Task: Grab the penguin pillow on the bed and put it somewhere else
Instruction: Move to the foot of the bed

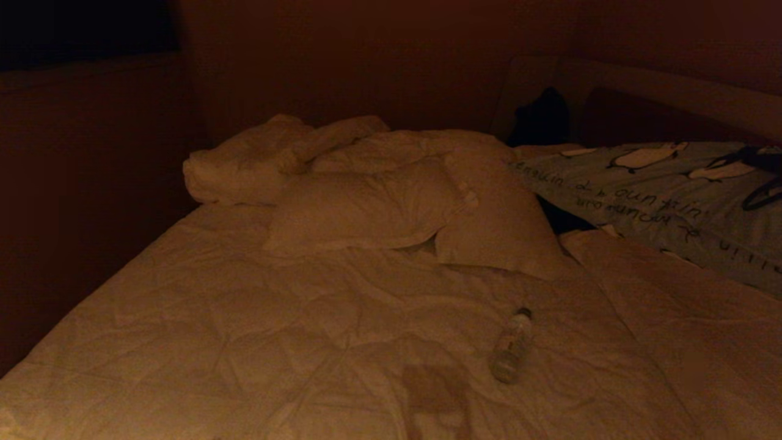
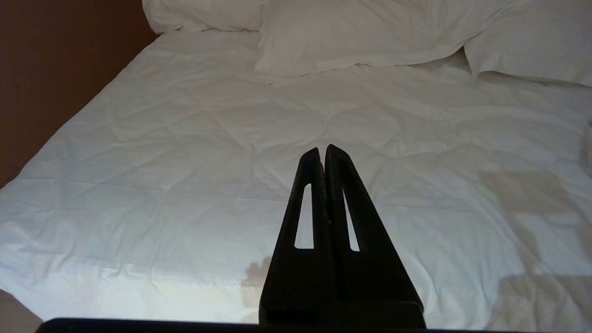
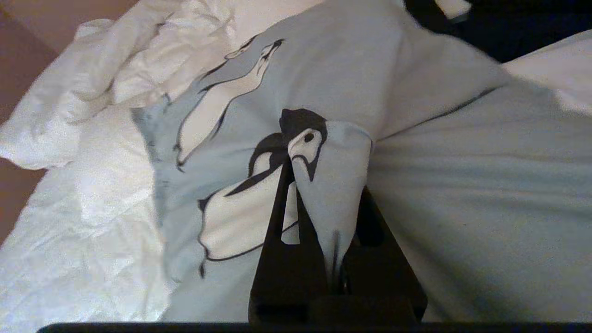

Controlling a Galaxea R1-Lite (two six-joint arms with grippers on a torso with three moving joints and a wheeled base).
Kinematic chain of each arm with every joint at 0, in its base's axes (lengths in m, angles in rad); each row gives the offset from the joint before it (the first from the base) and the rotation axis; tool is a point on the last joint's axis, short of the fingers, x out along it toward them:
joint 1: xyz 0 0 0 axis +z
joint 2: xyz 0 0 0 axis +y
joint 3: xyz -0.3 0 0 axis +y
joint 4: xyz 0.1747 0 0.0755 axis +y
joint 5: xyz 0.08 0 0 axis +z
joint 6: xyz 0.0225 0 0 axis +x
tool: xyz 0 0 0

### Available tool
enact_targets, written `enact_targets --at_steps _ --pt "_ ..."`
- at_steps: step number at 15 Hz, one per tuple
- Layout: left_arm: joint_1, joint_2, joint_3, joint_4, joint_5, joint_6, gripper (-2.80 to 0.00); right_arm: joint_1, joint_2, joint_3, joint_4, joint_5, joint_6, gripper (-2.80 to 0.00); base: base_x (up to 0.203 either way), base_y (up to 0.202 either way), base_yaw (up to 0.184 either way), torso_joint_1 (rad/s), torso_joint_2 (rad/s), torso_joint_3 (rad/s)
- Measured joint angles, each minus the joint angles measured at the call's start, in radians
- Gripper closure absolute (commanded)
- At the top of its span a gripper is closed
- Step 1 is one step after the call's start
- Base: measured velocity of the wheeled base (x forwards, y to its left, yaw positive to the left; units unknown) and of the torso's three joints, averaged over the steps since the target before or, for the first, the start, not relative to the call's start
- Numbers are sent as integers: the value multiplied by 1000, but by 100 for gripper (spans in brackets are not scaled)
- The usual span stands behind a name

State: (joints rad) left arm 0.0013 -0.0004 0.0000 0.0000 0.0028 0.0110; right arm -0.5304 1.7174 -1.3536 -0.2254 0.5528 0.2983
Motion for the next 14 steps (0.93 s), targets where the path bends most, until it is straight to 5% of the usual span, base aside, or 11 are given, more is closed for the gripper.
enact_targets --at_steps 14 --pt "-1 0 0 -1 0 -1 0 1 0 3 1 5 -3 0 0 0 0 0 0 0"
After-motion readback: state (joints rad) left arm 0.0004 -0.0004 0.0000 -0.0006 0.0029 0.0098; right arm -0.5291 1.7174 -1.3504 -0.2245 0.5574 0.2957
